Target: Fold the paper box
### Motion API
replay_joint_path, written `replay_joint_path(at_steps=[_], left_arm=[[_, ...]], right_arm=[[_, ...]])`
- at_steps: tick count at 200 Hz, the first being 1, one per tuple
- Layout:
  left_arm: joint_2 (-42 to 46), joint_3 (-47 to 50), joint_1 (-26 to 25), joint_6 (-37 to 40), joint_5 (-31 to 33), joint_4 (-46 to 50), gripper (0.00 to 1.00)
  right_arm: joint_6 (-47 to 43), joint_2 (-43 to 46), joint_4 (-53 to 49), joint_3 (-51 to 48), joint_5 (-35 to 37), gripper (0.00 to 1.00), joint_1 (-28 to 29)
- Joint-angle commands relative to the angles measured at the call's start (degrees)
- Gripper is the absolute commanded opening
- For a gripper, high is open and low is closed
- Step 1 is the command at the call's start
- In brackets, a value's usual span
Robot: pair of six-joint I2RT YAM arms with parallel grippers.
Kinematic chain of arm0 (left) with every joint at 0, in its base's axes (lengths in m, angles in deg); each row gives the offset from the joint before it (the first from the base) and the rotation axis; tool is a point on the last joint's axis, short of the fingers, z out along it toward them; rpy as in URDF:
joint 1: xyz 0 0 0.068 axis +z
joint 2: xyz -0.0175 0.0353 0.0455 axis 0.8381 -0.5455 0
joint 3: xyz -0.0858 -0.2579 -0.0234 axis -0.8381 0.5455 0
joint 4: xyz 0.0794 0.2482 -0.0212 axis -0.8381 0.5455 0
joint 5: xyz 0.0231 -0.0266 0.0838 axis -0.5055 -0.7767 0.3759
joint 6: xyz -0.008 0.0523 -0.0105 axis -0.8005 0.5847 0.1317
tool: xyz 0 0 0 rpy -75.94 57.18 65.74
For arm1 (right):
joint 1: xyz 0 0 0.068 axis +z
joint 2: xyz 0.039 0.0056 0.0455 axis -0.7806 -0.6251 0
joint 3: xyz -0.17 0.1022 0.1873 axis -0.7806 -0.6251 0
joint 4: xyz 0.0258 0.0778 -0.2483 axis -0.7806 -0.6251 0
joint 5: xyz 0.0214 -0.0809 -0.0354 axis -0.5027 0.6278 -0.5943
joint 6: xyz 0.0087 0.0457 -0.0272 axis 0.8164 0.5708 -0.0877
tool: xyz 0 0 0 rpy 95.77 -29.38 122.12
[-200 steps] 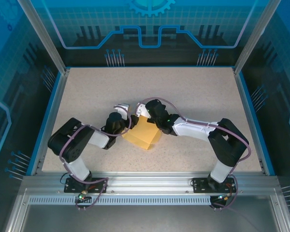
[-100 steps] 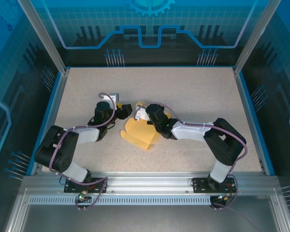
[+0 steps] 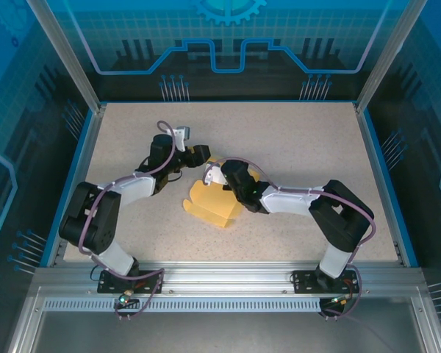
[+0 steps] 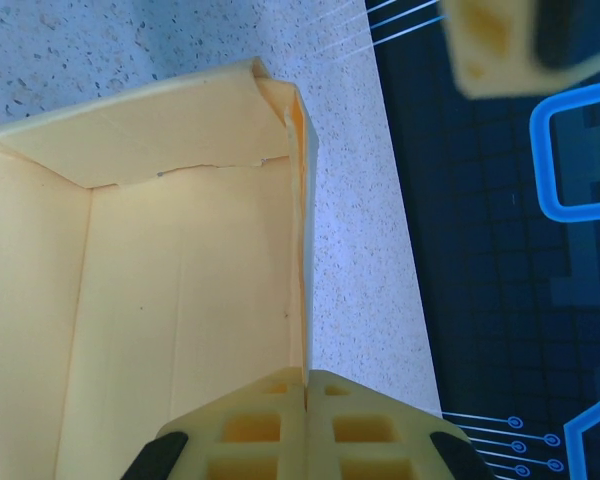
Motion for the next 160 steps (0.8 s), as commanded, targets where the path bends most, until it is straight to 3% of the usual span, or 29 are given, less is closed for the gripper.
replay_joint_path(at_steps=[1,101,160], left_arm=[[-2.9,-2.6,0.1,-0.7,-4.0,4.7,0.7],[-6.1,1.1,0.1,-2.7,-5.5,3.0,0.43],[-5.1,5.0,0.1,-6.0,-4.7,-0.3,0.33]], right_arm=[[-0.7,-1.0,1.5,-0.8,0.1,0.0,0.8],[-1.3,-1.9,2.2,-0.9,0.8,0.0,0.9],[-2.7,-3.0,5.2,-1.4,2.2,0.0,1.8]])
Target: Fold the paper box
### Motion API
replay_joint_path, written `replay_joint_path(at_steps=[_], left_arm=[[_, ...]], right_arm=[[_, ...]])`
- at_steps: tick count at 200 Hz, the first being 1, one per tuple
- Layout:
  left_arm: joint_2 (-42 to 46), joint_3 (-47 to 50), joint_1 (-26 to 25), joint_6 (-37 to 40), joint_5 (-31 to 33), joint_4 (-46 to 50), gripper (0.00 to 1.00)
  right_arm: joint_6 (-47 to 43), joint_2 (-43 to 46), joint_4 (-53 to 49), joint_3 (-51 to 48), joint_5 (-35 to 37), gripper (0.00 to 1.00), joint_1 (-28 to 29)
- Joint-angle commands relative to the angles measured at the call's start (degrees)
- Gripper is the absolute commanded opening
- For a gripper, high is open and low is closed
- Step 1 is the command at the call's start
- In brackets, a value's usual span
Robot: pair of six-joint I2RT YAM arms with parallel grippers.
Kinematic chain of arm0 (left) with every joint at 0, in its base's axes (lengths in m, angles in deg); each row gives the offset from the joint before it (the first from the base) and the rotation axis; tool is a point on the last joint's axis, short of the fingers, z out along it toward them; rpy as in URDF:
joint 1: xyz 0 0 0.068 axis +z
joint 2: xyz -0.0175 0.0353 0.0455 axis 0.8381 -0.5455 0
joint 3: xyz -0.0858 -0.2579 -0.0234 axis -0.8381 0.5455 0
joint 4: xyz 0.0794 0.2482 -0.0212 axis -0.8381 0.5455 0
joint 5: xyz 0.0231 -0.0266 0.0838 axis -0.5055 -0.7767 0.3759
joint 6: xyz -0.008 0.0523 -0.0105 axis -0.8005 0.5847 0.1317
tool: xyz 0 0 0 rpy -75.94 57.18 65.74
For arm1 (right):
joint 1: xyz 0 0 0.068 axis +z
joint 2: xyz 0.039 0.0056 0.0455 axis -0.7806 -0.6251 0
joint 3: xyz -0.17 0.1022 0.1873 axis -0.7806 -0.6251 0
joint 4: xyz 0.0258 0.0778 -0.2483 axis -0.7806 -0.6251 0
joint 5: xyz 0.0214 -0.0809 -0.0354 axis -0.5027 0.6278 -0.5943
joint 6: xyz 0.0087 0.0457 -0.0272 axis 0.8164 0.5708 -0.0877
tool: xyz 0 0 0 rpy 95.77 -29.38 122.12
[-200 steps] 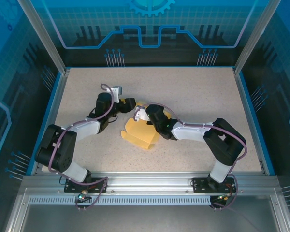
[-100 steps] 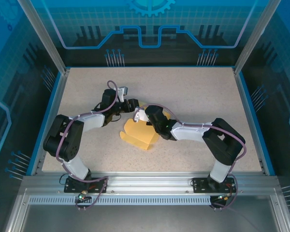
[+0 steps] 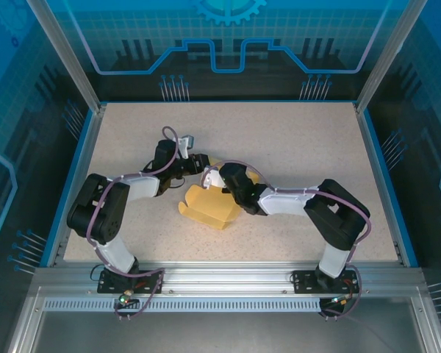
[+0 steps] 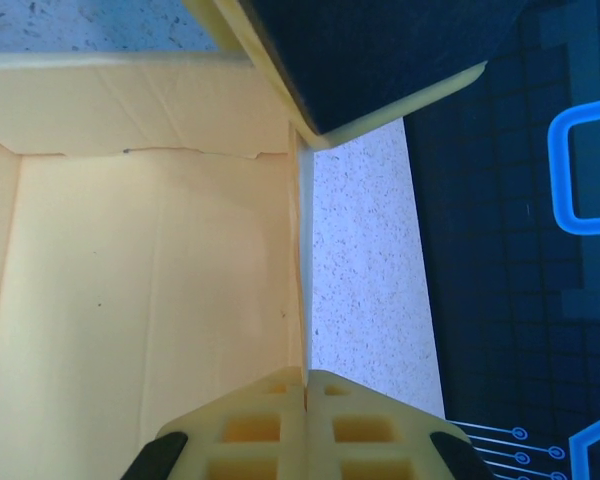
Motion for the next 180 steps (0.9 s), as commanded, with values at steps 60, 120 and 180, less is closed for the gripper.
replay_joint_path(at_steps=[60,120,180], left_arm=[[2.2,2.1,0.3,-2.8,1.3,1.0,0.39],[8.6,3.6,1.7,1.0,4.6,1.3,0.61],[8.9,14.8,2.4,9.1,6.6,-14.1,0.65]], right_arm=[[-2.5,-0.7,5.1,0.7,4.4,0.0,1.3],[-1.2,1.0,2.3,2.1,2.0,0.0,0.0],[2.1,1.6,-2.2,2.9,-1.3,0.0,-1.2]])
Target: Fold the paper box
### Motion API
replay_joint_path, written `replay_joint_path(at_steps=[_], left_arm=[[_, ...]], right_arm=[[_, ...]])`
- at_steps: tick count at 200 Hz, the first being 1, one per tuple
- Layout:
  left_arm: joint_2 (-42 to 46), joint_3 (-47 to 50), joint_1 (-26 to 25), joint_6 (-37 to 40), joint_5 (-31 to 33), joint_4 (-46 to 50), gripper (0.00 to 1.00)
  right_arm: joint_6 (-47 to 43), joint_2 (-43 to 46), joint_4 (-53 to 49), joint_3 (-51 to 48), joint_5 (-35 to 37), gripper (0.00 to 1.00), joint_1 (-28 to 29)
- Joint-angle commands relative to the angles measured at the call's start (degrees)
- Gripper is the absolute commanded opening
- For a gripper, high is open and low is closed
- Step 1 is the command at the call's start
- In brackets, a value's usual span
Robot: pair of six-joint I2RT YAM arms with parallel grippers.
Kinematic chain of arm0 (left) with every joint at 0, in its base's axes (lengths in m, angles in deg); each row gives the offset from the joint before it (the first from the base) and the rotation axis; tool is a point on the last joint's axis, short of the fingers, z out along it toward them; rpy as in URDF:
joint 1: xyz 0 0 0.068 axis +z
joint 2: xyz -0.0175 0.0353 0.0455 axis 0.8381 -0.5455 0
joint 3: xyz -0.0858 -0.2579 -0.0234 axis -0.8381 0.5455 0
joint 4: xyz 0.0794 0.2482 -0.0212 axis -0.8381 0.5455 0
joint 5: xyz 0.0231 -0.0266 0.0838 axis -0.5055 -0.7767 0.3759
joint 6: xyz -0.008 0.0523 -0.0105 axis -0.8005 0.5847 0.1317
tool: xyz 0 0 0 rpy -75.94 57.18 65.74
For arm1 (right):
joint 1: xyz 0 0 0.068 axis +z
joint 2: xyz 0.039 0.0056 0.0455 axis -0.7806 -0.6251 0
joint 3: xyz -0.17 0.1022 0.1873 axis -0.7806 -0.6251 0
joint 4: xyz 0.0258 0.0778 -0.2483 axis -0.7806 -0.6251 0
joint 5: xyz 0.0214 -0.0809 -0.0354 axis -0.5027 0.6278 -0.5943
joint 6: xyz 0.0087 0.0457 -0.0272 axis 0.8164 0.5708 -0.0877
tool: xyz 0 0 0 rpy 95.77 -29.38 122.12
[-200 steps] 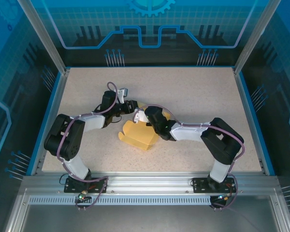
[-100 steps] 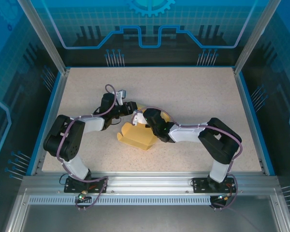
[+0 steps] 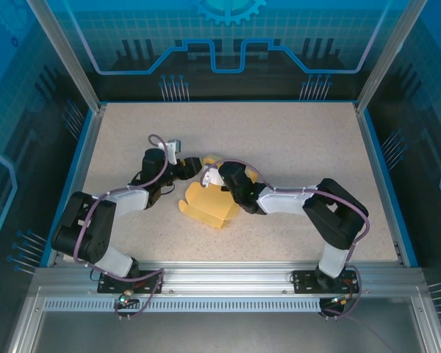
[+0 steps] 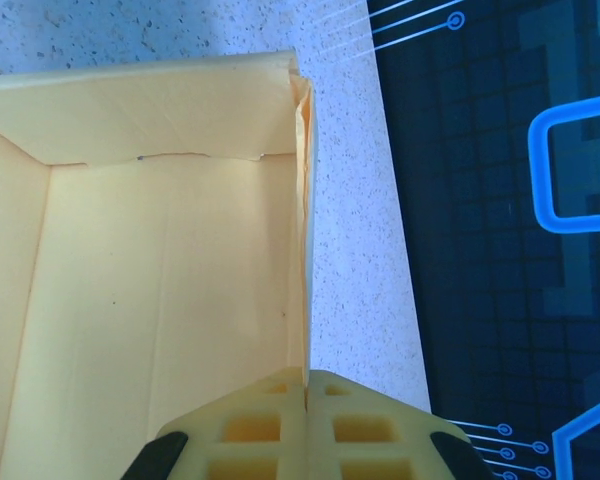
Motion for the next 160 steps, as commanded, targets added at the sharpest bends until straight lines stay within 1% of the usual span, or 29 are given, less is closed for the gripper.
replay_joint_path(at_steps=[1,33,45,99,160], left_arm=[[-1.8,4.0,0.2,4.5,0.7,-9.6,0.65],[-8.6,5.0,-0.1,4.6,-4.0,-19.6,0.64],[-10.8,4.6,-0.4,4.7,-4.9,-21.6,0.63],[-15.1,0.8,-2.3,9.2,-4.2,-18.5,0.6],[-18.5,-3.8,-4.2,12.4,-1.6,-14.5,0.45]], right_arm=[[2.2,2.1,-2.8,1.7,-2.1,0.0,-0.8],[3.0,2.7,-3.6,1.9,-2.9,0.0,-1.1],[3.1,2.9,-3.8,1.9,-2.9,0.0,-1.1],[3.2,3.0,-4.1,1.9,-2.9,0.0,-1.4],[3.3,2.7,-4.4,2.2,-3.1,0.0,-1.5]])
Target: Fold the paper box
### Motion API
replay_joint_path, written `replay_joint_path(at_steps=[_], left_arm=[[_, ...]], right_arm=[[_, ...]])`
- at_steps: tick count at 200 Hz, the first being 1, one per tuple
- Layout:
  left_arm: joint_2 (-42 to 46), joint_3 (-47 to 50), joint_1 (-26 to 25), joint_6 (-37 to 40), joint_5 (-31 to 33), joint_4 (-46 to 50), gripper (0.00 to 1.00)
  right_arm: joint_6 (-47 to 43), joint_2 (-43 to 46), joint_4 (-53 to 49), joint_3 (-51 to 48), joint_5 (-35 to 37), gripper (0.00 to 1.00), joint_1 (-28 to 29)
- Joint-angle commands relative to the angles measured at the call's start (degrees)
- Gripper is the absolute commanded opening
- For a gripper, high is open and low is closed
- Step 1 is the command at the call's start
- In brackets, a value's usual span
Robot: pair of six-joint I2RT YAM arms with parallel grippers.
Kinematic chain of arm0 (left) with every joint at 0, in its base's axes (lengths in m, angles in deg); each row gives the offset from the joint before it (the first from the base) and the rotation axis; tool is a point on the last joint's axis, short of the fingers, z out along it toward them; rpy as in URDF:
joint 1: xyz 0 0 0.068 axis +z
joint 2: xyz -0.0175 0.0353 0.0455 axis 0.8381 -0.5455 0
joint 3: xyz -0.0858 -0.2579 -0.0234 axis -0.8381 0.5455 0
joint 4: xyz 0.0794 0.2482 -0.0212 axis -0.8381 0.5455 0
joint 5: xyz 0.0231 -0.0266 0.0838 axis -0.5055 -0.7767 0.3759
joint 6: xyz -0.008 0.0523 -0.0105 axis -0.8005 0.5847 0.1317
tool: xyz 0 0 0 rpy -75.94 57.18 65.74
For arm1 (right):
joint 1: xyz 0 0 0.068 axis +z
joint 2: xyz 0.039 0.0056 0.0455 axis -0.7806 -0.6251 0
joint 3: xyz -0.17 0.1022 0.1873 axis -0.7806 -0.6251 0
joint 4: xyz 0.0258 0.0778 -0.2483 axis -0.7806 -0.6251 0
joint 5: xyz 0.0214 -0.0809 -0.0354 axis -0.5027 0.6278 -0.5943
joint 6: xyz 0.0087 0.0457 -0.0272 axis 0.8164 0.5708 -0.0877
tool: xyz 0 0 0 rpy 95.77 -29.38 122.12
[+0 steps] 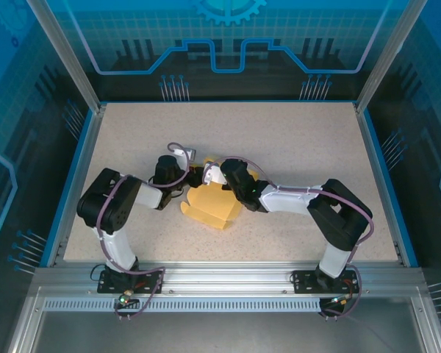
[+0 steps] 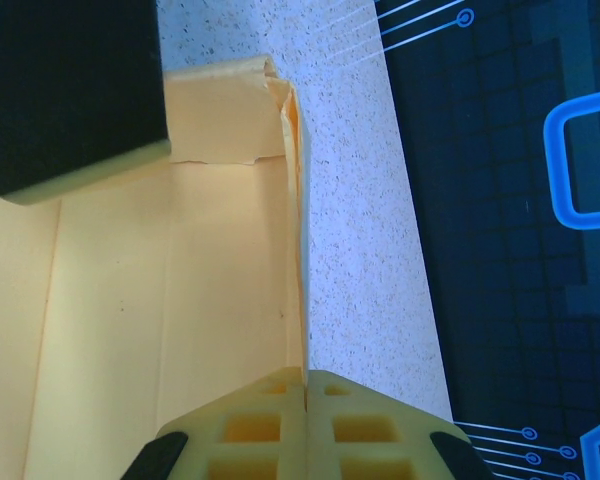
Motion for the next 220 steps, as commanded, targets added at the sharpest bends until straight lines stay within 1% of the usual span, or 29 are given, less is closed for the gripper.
replay_joint_path(at_steps=[1,23,79,101,137,158,178,220], left_arm=[[-1.3,-2.1,-1.0,3.3,1.2,1.5,0.44],[-1.5,-2.8,-1.6,4.4,2.9,2.4,0.41],[-1.4,-3.8,-2.7,6.7,6.4,3.8,0.26],[-0.9,-3.9,-3.5,7.6,8.9,5.0,0.22],[0.8,-3.2,-4.6,9.5,13.0,5.8,0.17],[2.1,-2.4,-5.0,9.9,14.3,5.7,0.15],[3.4,-1.7,-5.2,10.3,14.9,5.4,0.13],[5.6,0.0,-5.3,9.7,14.6,4.5,0.12]], right_arm=[[1.2,1.1,-1.1,1.7,-0.6,0.0,-0.6],[1.2,0.9,-1.1,1.9,-0.7,0.0,-0.6],[1.7,1.1,-0.9,2.1,-1.2,0.0,-0.8],[2.2,1.3,-1.0,2.0,-1.3,0.0,-0.9],[3.2,1.4,-1.2,2.1,-1.7,0.0,-1.1],[3.6,1.7,-1.2,2.0,-1.7,0.0,-1.1],[4.5,2.2,-1.0,1.9,-1.8,0.07,-1.1],[8.9,5.5,-2.4,1.6,-3.6,0.31,-1.0]])
